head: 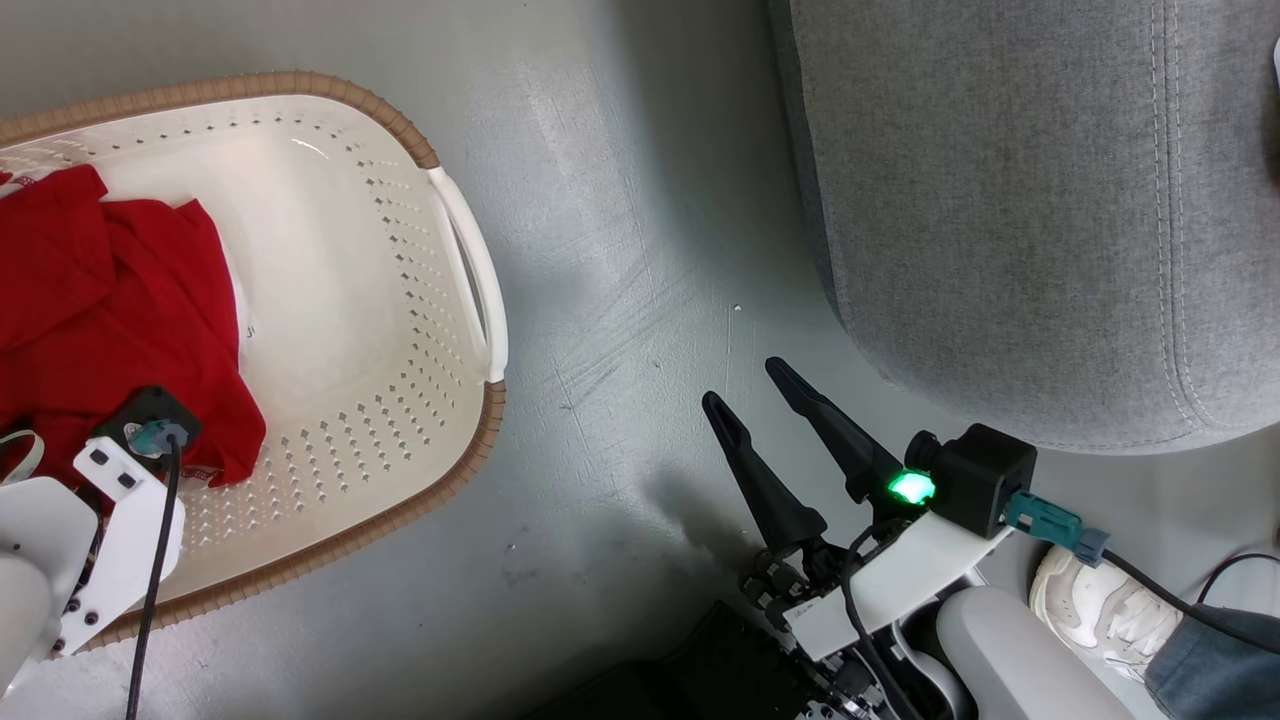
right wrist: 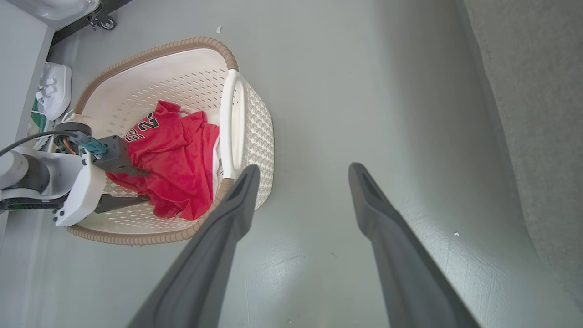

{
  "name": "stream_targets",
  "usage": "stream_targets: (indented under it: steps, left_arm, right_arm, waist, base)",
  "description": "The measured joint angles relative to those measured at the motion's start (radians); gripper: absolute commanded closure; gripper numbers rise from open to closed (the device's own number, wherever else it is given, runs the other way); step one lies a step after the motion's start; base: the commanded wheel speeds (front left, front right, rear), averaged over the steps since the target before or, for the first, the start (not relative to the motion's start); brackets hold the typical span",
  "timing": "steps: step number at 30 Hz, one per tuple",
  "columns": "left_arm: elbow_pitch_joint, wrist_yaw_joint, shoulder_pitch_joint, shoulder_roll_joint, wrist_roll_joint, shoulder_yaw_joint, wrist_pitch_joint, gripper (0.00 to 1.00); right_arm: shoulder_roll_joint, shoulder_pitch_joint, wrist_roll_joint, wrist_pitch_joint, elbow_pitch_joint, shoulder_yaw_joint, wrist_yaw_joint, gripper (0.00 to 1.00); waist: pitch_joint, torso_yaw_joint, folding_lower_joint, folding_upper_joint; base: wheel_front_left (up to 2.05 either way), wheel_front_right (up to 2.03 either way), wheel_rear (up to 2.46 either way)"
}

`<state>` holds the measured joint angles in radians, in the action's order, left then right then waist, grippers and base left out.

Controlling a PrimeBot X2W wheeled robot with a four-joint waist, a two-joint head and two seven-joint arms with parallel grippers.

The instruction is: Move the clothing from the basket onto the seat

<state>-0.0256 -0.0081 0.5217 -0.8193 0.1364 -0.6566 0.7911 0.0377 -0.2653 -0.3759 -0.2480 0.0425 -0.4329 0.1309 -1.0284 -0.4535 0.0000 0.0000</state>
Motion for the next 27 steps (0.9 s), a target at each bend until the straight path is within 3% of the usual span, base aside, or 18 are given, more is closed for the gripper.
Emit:
stream_targets:
  steps: [10,14,23,27]
  left_arm:
    - [-0.001,-0.022,0.0,0.002,0.013,-0.007,-0.01,0.0]
    - [0.001,-0.04,0.001,0.006,0.013,-0.012,-0.027,0.13]
    - [-0.008,-0.049,0.002,0.007,0.021,-0.02,-0.027,0.25]
    - [-0.013,-0.057,0.003,0.007,0.021,-0.025,-0.032,0.39]
  right_arm:
    - [0.0,0.001,0.001,0.0,0.0,0.001,0.0,0.0]
    - [0.0,0.001,0.004,0.0,0.0,0.001,0.0,0.0]
    - [0.0,0.018,0.008,0.0,-0.002,0.004,0.0,0.0]
    - [0.0,0.018,0.009,0.0,-0.002,0.007,0.0,0.0]
  waist:
    - [-0.003,0.001,0.0,0.0]
    - [-0.004,0.001,0.0,0.0]
    - [-0.003,0.001,0.0,0.0]
    - [-0.004,0.001,0.0,0.0]
  base:
    - [0.0,0.0,0.0]
    - [0.0,0.0,0.0]
    - [0.0,0.0,0.0]
    - [0.0,0.0,0.0]
